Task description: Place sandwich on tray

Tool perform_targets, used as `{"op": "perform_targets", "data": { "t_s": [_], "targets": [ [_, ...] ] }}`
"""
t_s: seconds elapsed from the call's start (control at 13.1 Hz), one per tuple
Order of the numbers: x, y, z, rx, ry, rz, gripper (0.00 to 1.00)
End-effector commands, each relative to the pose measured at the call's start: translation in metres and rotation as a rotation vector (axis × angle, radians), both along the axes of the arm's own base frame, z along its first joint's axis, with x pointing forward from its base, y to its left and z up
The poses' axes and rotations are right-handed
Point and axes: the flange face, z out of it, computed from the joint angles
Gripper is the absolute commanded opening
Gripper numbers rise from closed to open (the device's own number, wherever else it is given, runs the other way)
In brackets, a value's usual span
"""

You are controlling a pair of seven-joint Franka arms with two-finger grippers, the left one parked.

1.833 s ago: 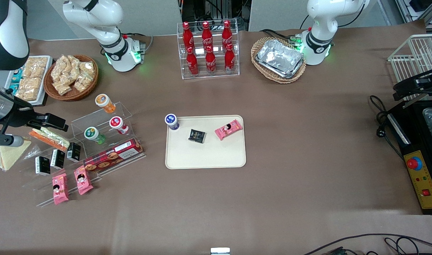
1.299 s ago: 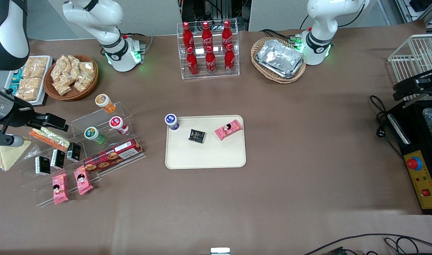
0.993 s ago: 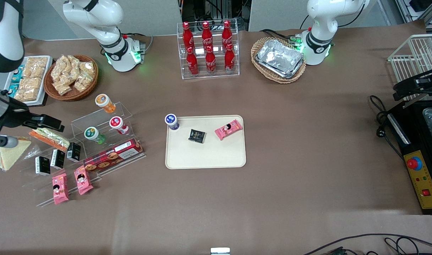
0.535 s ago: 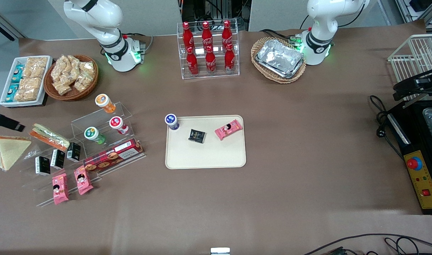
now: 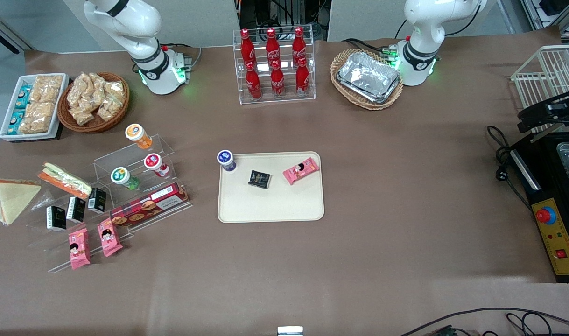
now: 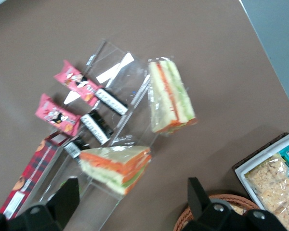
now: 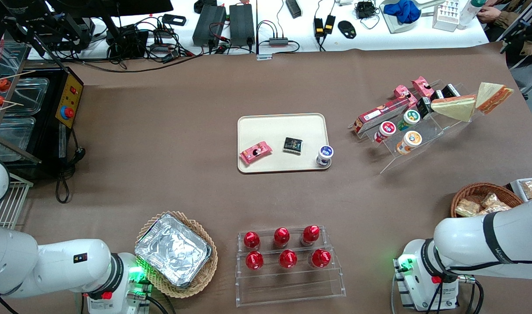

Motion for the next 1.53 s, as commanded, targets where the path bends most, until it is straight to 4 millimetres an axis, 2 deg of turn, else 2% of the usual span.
{"op": "perform_targets", "data": {
  "t_s": [0.0, 0.15, 0.31, 0.46, 0.84, 1.22, 1.3, 1.45],
  "targets": [
    [0.004, -0.044, -0.039, -0.005, -0.002, -0.077, 1.00],
    [0.011, -0.053, -0.060, -0.010, -0.005, -0.083, 1.00],
    [0.008, -0.056, -0.095, -0.027, -0.030, -0.083, 1.00],
    [0.003, -0.065, -0.117, -0.049, -0.064, -0.089, 1.00],
    [-0.007, -0.060, -0.169, -0.070, -0.098, -0.081, 1.00],
    [-0.004, -0.062, -0.184, -0.070, -0.103, -0.076, 1.00],
    [-0.004, -0.062, -0.184, -0.069, -0.102, -0.071, 0.93],
    [-0.006, -0.064, -0.182, -0.073, -0.100, 0.004, 0.54]
  ]
}}
